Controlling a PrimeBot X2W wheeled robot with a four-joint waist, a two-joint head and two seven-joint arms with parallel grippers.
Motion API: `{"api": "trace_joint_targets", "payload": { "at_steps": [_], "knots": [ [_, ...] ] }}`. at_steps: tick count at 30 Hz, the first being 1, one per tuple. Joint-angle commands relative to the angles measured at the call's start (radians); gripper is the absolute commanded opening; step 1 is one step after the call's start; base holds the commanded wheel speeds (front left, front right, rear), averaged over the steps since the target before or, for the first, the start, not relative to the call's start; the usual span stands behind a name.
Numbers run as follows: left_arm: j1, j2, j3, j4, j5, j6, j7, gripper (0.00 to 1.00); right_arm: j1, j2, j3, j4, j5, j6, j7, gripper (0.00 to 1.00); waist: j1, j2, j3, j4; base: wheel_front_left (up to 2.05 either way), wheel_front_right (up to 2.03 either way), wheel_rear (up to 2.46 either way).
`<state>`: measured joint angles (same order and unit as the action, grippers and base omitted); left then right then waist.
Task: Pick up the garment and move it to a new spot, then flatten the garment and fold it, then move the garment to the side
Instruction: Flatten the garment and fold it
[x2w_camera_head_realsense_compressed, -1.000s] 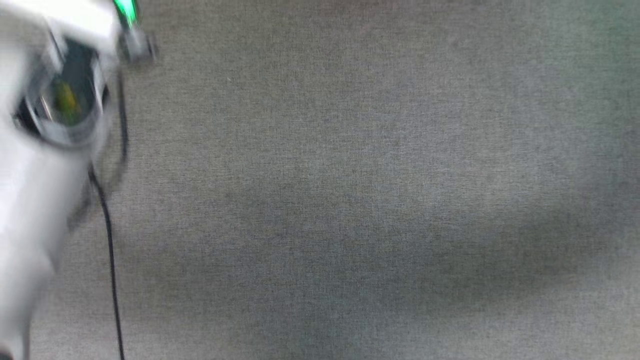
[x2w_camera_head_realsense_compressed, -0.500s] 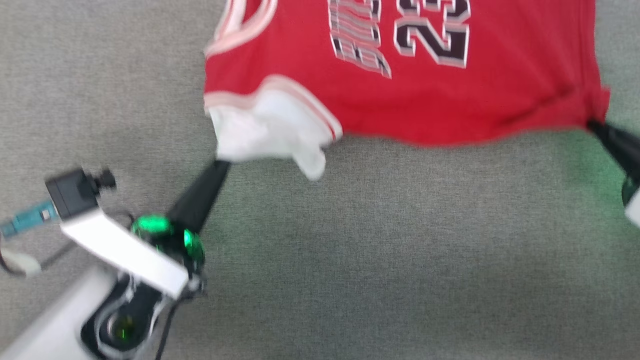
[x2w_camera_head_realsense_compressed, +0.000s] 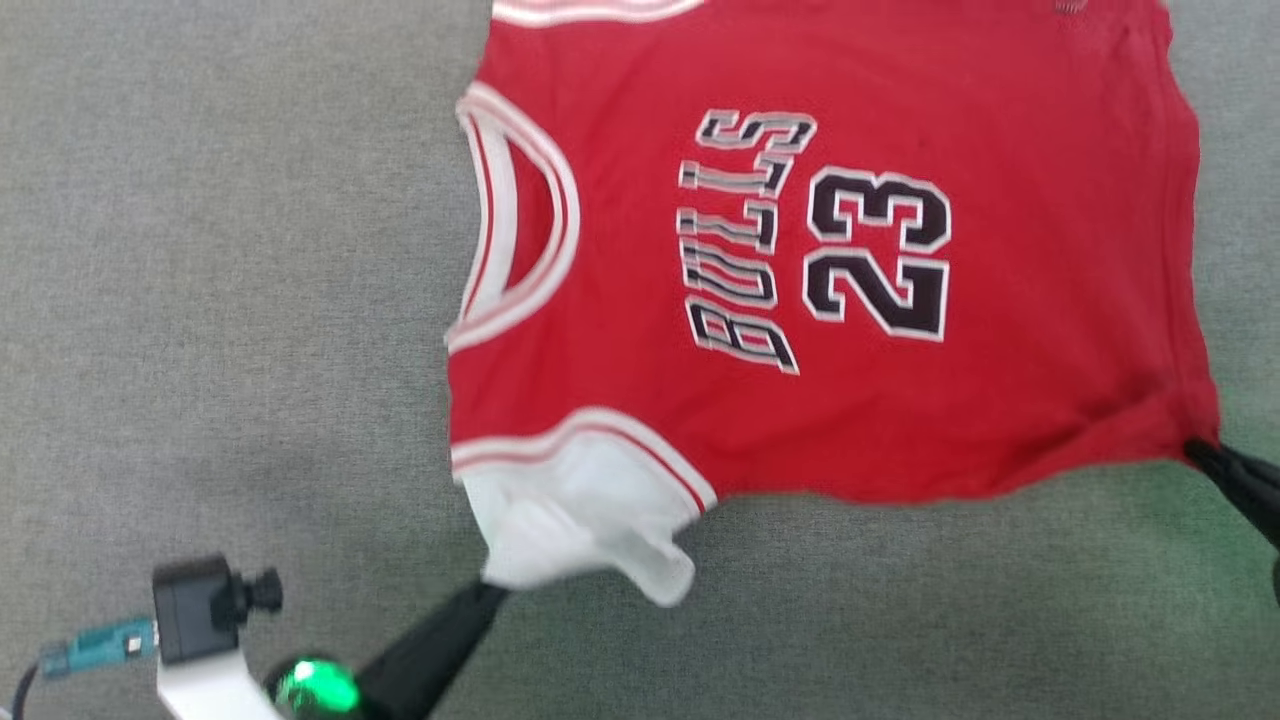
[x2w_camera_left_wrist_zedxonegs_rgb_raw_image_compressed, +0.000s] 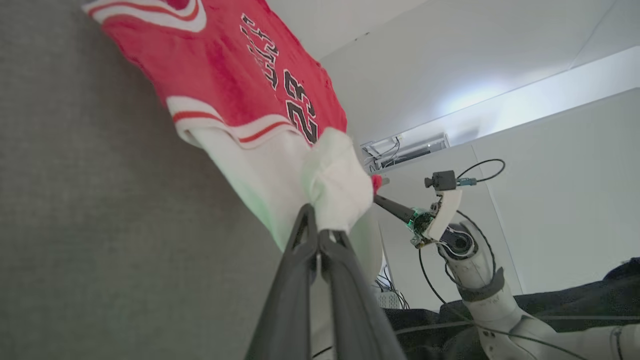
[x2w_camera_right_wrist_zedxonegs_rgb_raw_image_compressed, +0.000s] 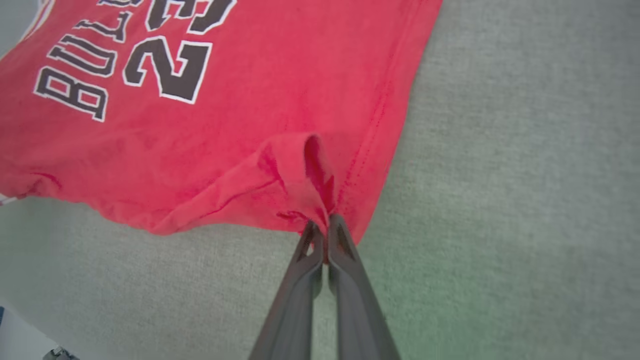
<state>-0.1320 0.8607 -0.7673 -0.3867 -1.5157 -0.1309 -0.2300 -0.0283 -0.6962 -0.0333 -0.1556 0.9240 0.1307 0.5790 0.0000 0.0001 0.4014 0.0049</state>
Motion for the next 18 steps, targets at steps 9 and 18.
{"api": "trace_joint_targets", "payload": {
  "at_steps": [9,18],
  "knots": [
    [0.038,0.057,-0.013,-0.124,0.025,0.001,-0.004,0.00,0.088,0.042,-0.115,-0.075,0.000,0.000,0.056,0.00,0.0000,-0.0001,-0.010,-0.001,0.00,0.00,0.00],
    [-0.144,-0.009,0.043,-0.046,-0.060,0.001,0.059,0.00,-0.033,0.078,-0.107,-0.038,-0.014,0.000,0.070,0.00,0.0000,-0.0001,0.013,-0.017,0.00,0.00,0.00]
  ]
}}
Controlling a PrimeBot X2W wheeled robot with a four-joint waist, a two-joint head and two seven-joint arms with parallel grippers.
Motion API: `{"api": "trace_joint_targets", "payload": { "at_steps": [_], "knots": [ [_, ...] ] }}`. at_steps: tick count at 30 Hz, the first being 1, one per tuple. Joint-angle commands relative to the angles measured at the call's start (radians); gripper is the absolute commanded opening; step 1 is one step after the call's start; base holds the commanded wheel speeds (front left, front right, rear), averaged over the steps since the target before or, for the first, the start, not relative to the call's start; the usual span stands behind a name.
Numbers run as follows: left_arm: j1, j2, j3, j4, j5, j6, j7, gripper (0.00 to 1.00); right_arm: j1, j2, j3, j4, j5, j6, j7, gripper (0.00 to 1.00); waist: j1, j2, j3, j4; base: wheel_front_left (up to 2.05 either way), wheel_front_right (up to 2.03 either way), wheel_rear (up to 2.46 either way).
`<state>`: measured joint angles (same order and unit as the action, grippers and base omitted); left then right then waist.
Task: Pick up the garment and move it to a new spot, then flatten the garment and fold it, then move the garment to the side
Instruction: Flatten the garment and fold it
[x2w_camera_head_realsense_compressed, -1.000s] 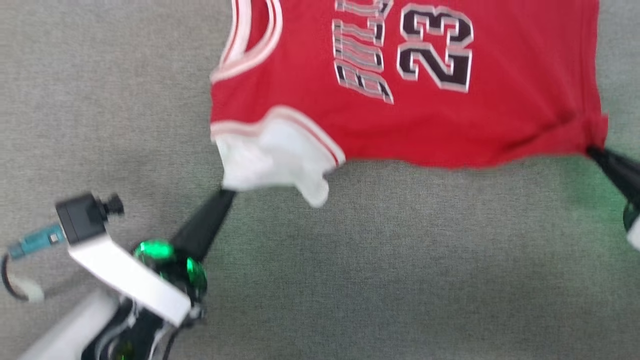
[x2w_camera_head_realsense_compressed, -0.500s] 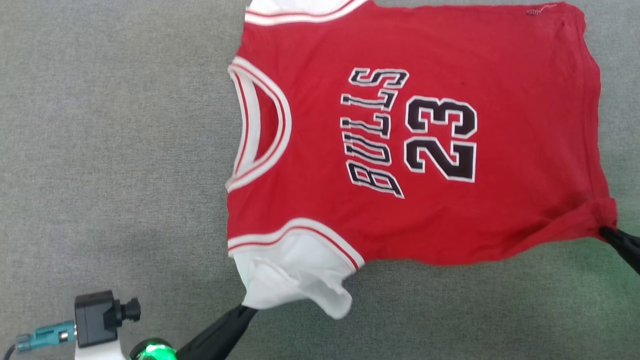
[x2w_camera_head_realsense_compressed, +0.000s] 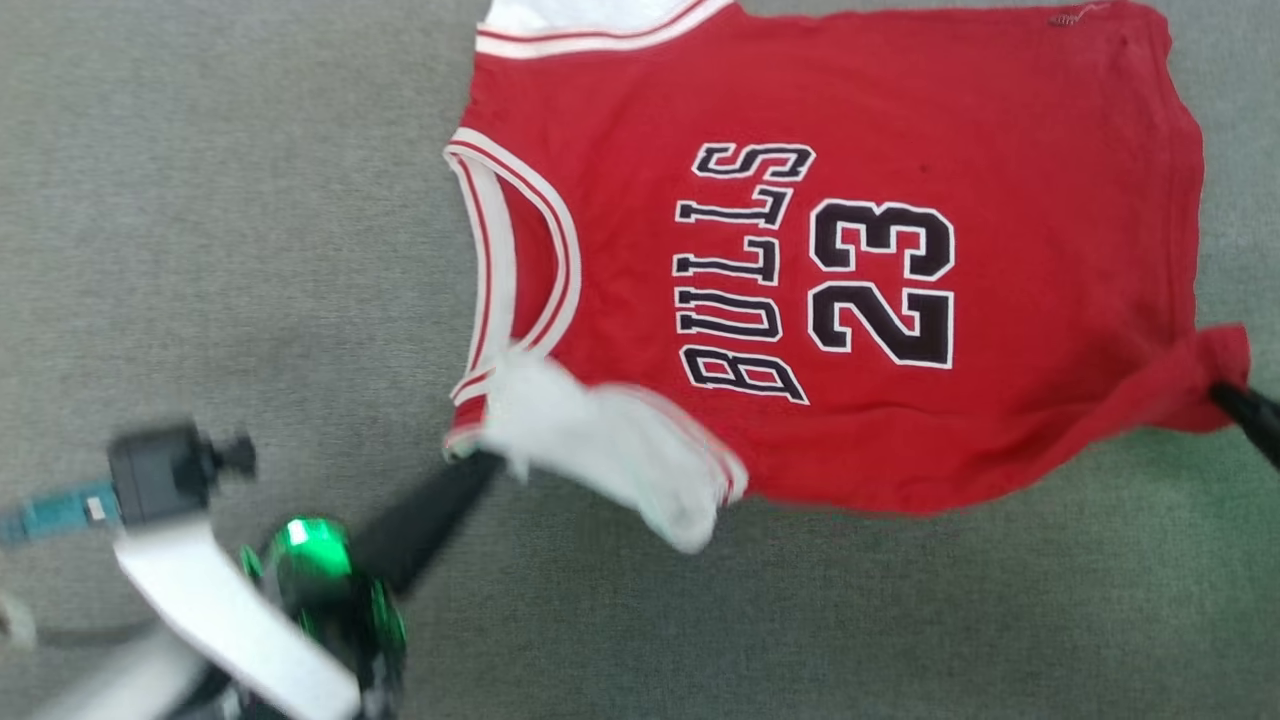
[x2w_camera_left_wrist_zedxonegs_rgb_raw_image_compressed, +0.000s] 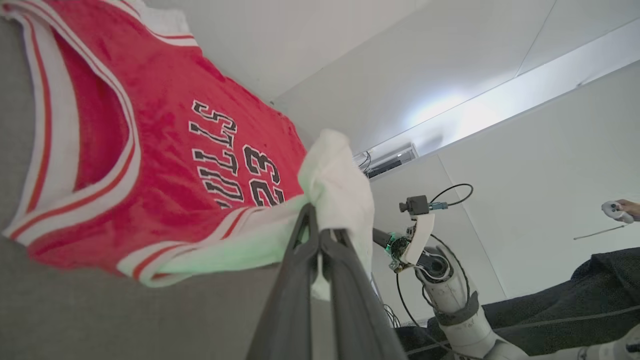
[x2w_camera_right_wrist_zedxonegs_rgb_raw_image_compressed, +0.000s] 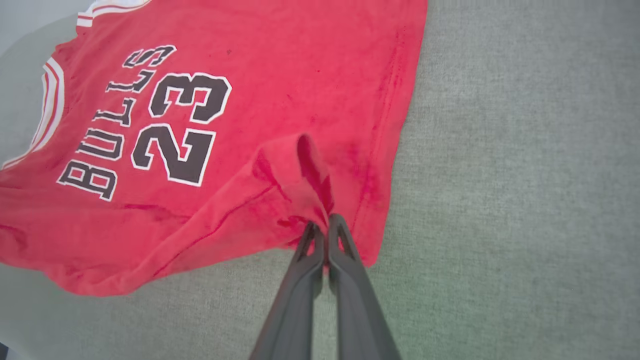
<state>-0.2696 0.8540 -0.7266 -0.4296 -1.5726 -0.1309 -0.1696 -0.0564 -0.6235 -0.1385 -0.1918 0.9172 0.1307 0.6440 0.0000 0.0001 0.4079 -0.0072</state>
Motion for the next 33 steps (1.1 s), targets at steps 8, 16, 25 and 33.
{"api": "trace_joint_targets", "payload": {
  "at_steps": [8,16,25,33],
  "knots": [
    [-0.260,-0.076,0.082,0.192,-0.069,0.001,0.111,0.00,-0.179,0.023,0.023,0.083,-0.020,0.000,-0.029,0.00,0.0000,-0.0001,0.075,-0.030,0.00,0.00,0.00],
    [-0.446,-0.161,0.089,0.510,-0.075,0.001,0.219,0.00,-0.304,0.041,0.087,0.199,-0.025,0.000,-0.069,0.00,0.0000,-0.0001,0.120,-0.052,0.00,0.00,0.00],
    [-0.509,-0.206,0.058,0.671,-0.045,0.001,0.293,0.00,-0.356,0.029,0.155,0.272,-0.011,0.000,-0.123,0.00,0.0000,-0.0001,0.166,-0.059,0.00,0.00,0.00],
    [-0.543,-0.194,0.012,0.750,0.034,0.003,0.329,0.00,-0.394,0.025,0.211,0.314,-0.024,0.000,-0.162,0.00,0.0000,-0.0001,0.177,-0.060,0.00,0.00,0.00]
  ]
}}
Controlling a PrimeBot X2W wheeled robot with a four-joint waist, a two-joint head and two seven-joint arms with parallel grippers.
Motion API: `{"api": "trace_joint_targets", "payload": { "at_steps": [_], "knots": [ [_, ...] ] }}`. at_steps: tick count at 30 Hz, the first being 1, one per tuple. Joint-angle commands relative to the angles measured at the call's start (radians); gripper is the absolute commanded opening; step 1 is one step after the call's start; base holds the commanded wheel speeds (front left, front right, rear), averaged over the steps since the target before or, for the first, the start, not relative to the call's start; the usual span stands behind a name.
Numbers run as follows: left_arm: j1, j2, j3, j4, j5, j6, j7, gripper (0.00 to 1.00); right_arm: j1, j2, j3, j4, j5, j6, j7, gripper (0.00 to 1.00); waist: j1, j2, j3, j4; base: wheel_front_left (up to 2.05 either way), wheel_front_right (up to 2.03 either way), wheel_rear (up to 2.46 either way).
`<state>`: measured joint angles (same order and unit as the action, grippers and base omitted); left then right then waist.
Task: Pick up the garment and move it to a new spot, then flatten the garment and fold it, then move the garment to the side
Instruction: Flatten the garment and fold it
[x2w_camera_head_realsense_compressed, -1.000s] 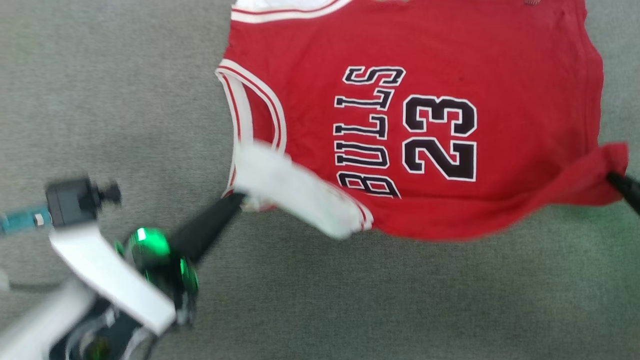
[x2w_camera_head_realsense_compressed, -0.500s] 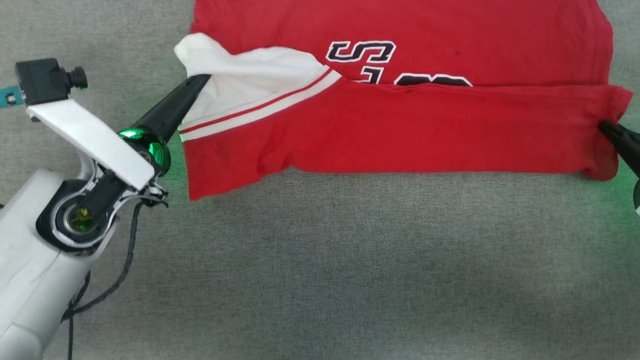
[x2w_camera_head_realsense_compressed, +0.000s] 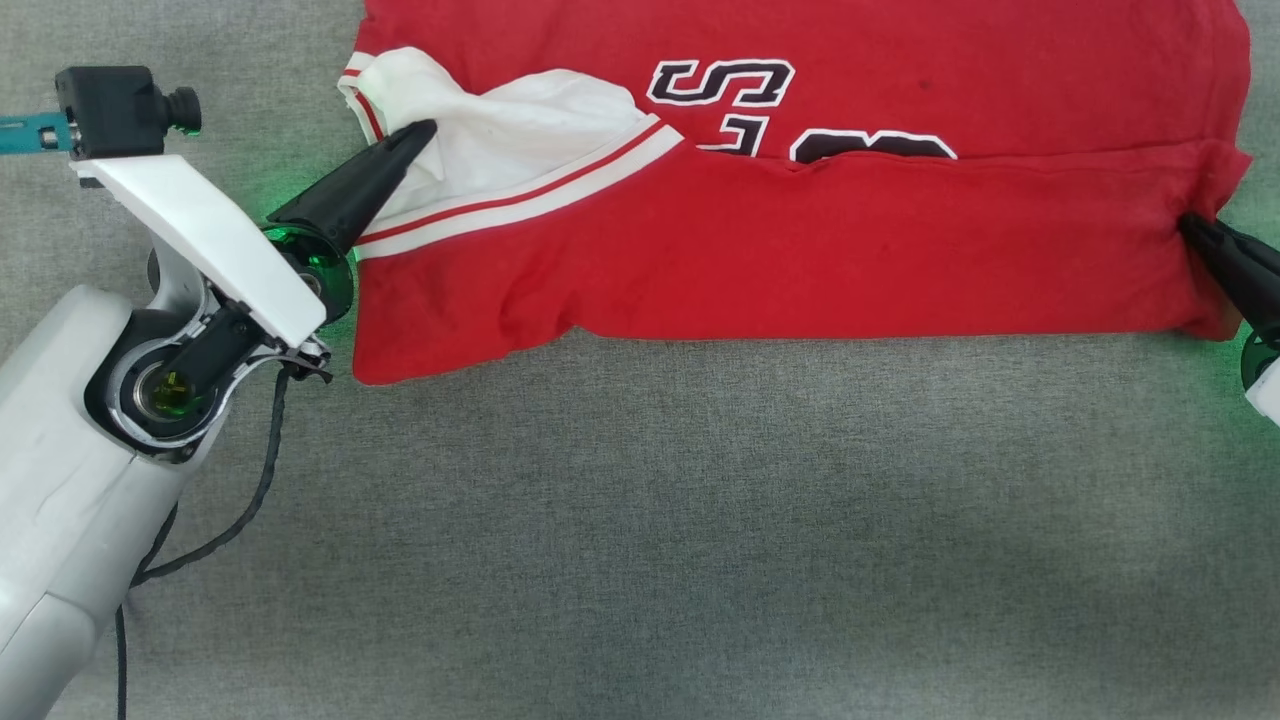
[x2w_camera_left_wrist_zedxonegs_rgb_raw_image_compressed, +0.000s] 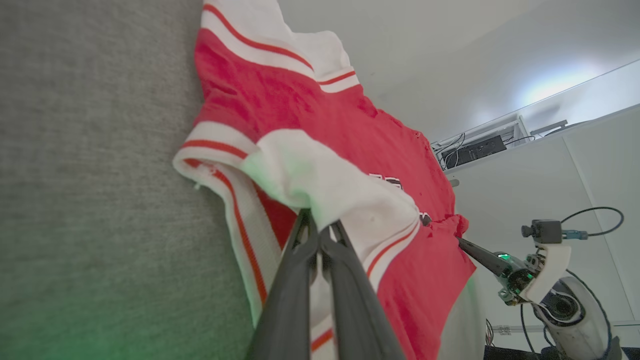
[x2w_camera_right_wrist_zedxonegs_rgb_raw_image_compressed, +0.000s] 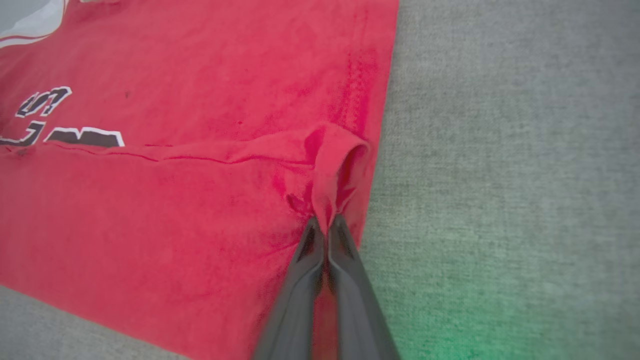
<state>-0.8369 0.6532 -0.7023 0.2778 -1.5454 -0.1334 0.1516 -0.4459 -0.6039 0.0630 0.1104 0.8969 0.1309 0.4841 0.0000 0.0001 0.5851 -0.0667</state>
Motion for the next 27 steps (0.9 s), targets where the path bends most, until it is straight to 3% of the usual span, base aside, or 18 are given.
{"api": "trace_joint_targets", "payload": {
  "at_steps": [1,2,3,4,8,14,22,27],
  "knots": [
    [0.017,0.010,-0.017,0.046,0.017,0.005,0.009,0.14,-0.008,0.002,0.014,0.016,-0.010,0.000,-0.012,0.18,0.0000,-0.0001,-0.002,0.001,0.00,0.00,0.00],
    [0.010,0.015,-0.022,0.047,0.032,0.005,0.006,0.38,-0.011,-0.001,0.018,0.019,-0.013,0.000,-0.021,0.39,0.0000,-0.0001,-0.006,0.001,0.00,0.00,0.00],
    [0.004,0.021,-0.026,0.045,0.042,0.005,0.003,0.71,-0.011,-0.004,0.021,0.021,-0.016,0.000,-0.030,0.75,0.0000,-0.0001,-0.010,0.002,0.00,0.00,0.00],
    [-0.001,0.029,-0.033,0.039,0.052,0.005,0.004,1.00,-0.012,-0.006,0.022,0.023,-0.018,0.000,-0.040,1.00,0.0000,-0.0001,-0.016,0.002,0.00,0.00,0.00],
    [-0.045,0.098,-0.097,-0.015,0.163,0.004,0.025,1.00,0.011,-0.023,0.014,0.018,-0.031,0.000,-0.077,1.00,0.0000,-0.0001,-0.066,0.010,0.00,0.00,0.00],
    [-0.066,0.180,-0.152,-0.077,0.218,0.004,0.103,1.00,0.050,-0.046,-0.015,-0.001,-0.041,0.000,-0.100,1.00,0.0000,-0.0001,-0.121,0.025,0.00,0.00,0.00],
    [-0.057,0.256,-0.251,-0.245,0.140,0.115,0.422,1.00,0.098,-0.049,-0.047,-0.060,-0.055,0.000,-0.075,1.00,0.0000,-0.0001,-0.152,0.024,0.00,0.00,0.00],
    [-0.040,0.259,-0.269,-0.258,0.113,0.161,0.481,1.00,0.097,-0.034,-0.039,-0.090,-0.062,0.000,-0.067,1.00,0.0000,-0.0001,-0.131,-0.007,0.00,0.00,0.00]
  ]
}}
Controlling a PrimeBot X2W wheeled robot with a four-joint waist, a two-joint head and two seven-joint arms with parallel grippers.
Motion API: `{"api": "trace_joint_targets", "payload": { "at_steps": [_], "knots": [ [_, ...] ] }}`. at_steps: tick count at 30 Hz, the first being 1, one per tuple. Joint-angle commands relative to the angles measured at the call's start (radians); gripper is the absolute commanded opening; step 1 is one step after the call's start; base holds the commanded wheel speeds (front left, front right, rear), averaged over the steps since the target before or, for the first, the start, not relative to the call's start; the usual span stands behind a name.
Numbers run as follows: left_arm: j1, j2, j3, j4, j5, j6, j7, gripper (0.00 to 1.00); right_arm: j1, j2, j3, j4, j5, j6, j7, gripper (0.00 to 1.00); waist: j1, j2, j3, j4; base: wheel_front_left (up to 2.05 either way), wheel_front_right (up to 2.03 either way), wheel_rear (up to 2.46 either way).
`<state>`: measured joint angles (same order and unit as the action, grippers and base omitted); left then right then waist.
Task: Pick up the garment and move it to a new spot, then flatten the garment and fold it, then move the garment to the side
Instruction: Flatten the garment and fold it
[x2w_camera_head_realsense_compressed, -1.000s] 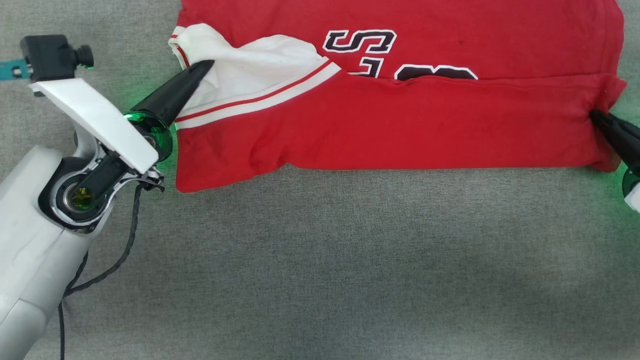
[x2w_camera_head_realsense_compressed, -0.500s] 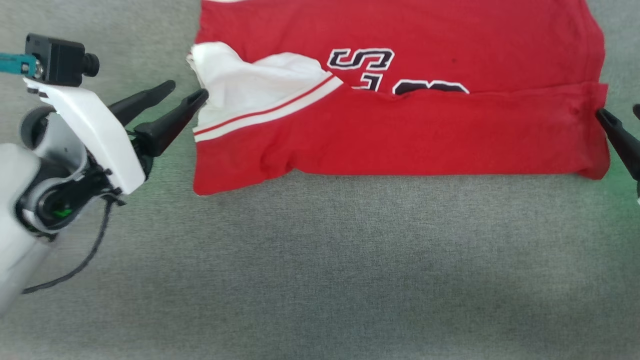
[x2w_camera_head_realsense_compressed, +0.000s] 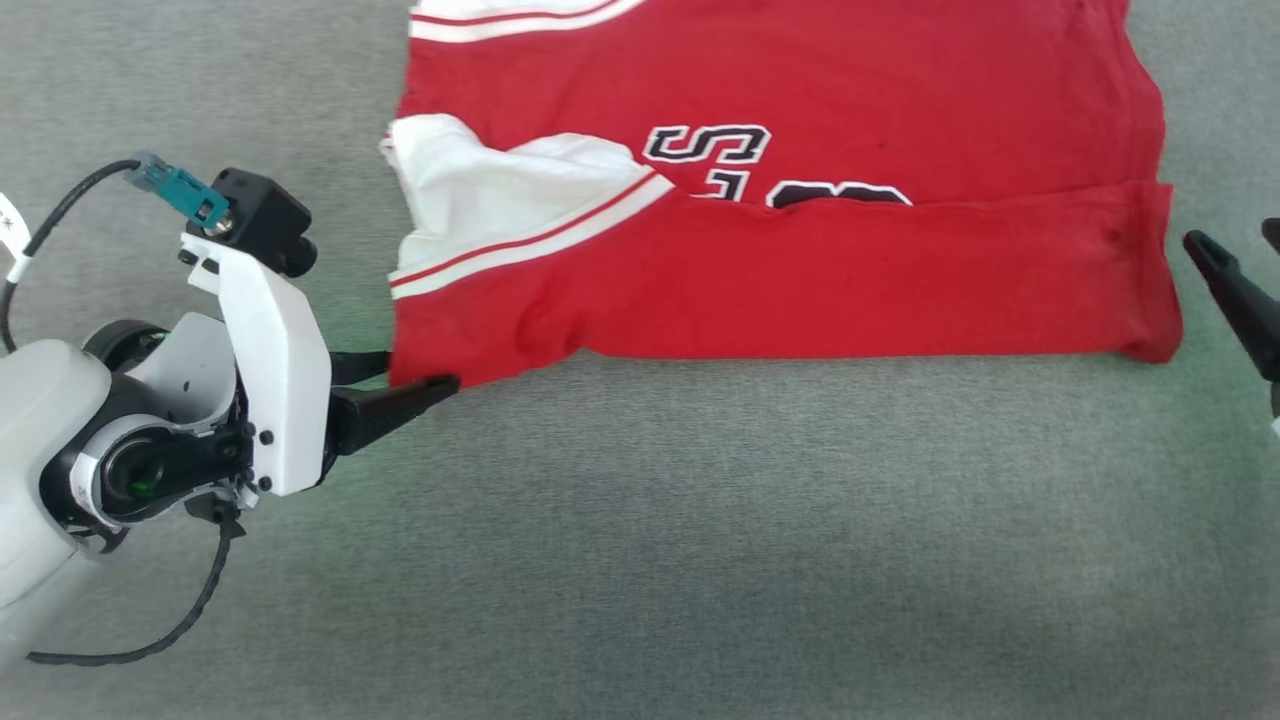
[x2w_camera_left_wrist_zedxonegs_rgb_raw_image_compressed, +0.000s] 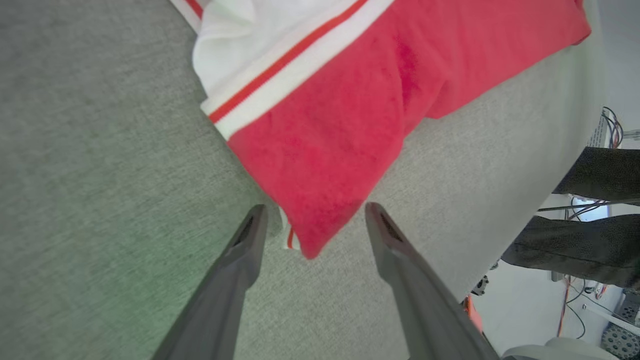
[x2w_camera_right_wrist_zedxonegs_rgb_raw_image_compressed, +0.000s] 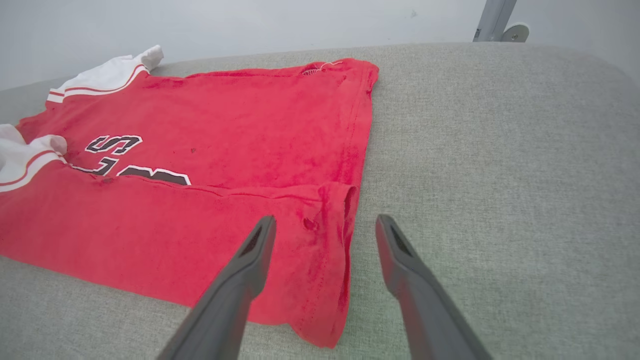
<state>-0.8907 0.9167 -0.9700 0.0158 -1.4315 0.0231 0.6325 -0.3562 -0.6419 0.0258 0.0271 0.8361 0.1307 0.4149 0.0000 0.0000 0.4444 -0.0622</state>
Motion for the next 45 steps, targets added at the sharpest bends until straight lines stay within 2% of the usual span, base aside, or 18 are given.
{"api": "trace_joint_targets", "payload": {
  "at_steps": [1,8,9,10,11,12,13,14,18,26,31,36,41,42,44,45],
  "knots": [
    [0.014,-0.006,-0.004,0.015,0.002,0.005,0.003,1.00,0.006,0.007,0.002,-0.010,-0.004,0.000,0.004,1.00,0.0000,0.0000,0.015,-0.018,0.00,0.00,0.00],
    [0.021,-0.061,-0.013,0.149,-0.038,-0.004,0.017,1.00,0.002,0.021,0.001,-0.025,-0.012,0.000,0.007,1.00,0.0000,0.0000,0.043,-0.061,0.00,0.00,0.00],
    [0.025,-0.071,-0.014,0.166,-0.042,-0.007,0.022,0.89,0.003,0.021,0.001,-0.027,-0.012,0.000,0.009,1.00,0.0000,0.0000,0.045,-0.066,0.00,0.00,0.00],
    [0.029,-0.078,-0.018,0.180,-0.049,-0.012,0.026,0.71,0.006,0.021,-0.001,-0.028,-0.014,0.000,0.009,1.00,0.0000,0.0000,0.047,-0.070,0.00,0.00,0.00],
    [0.034,-0.086,-0.024,0.189,-0.057,-0.017,0.037,0.48,0.008,0.020,-0.003,-0.030,-0.015,0.000,0.009,1.00,0.0000,0.0000,0.048,-0.072,0.00,0.00,0.00],
    [0.038,-0.092,-0.031,0.193,-0.063,-0.028,0.048,0.33,0.011,0.019,-0.006,-0.033,-0.016,0.000,0.010,1.00,0.0000,0.0000,0.048,-0.075,0.00,0.00,0.00],
    [0.041,-0.097,-0.033,0.196,-0.070,-0.036,0.053,0.07,0.013,0.018,-0.008,-0.035,-0.016,0.000,0.012,1.00,0.0000,0.0000,0.049,-0.077,0.00,0.00,0.00],
    [0.043,-0.102,-0.031,0.199,-0.078,-0.041,0.054,0.00,0.016,0.015,-0.010,-0.038,-0.018,0.000,0.014,1.00,0.0000,0.0000,0.050,-0.078,0.00,0.00,0.00],
    [0.044,-0.103,-0.018,0.201,-0.093,-0.054,0.047,0.00,0.037,-0.013,0.005,-0.051,-0.032,0.000,0.063,1.00,0.0000,0.0000,0.053,-0.076,0.00,0.00,0.00],
    [0.014,-0.119,-0.009,0.183,-0.071,-0.068,0.030,0.00,0.060,-0.108,0.083,-0.115,-0.013,0.000,0.269,1.00,0.0000,0.0000,0.072,-0.049,0.00,0.00,0.00],
    [0.004,-0.128,-0.007,0.170,-0.057,-0.070,0.019,0.00,0.005,-0.115,0.099,-0.118,-0.011,0.000,0.332,1.00,0.0000,0.0000,0.089,-0.032,0.00,0.00,0.00],
    [-0.009,-0.141,-0.005,0.168,-0.046,-0.075,0.009,0.00,-0.061,-0.113,0.150,-0.066,-0.040,0.000,0.401,1.00,0.0000,0.0000,0.109,-0.008,0.00,0.00,0.00],
    [-0.012,-0.160,-0.002,0.177,-0.039,-0.086,-0.011,0.00,-0.111,-0.077,0.174,0.008,-0.053,0.000,0.429,1.00,0.0000,0.0000,0.122,0.011,0.00,0.00,0.00],
    [-0.012,-0.163,-0.002,0.179,-0.038,-0.089,-0.012,0.00,-0.116,-0.076,0.185,0.018,-0.054,0.000,0.436,0.83,0.0000,0.0000,0.125,0.014,0.00,0.00,0.00],
    [-0.014,-0.168,0.000,0.184,-0.037,-0.093,-0.016,0.00,-0.128,-0.075,0.208,0.033,-0.047,0.000,0.449,0.13,0.0000,0.0000,0.128,0.019,0.00,0.00,0.00],
    [-0.014,-0.170,0.000,0.187,-0.036,-0.094,-0.019,0.00,-0.131,-0.077,0.216,0.042,-0.044,0.000,0.457,0.00,0.0000,0.0000,0.129,0.022,0.00,0.00,0.00]
  ]
}}
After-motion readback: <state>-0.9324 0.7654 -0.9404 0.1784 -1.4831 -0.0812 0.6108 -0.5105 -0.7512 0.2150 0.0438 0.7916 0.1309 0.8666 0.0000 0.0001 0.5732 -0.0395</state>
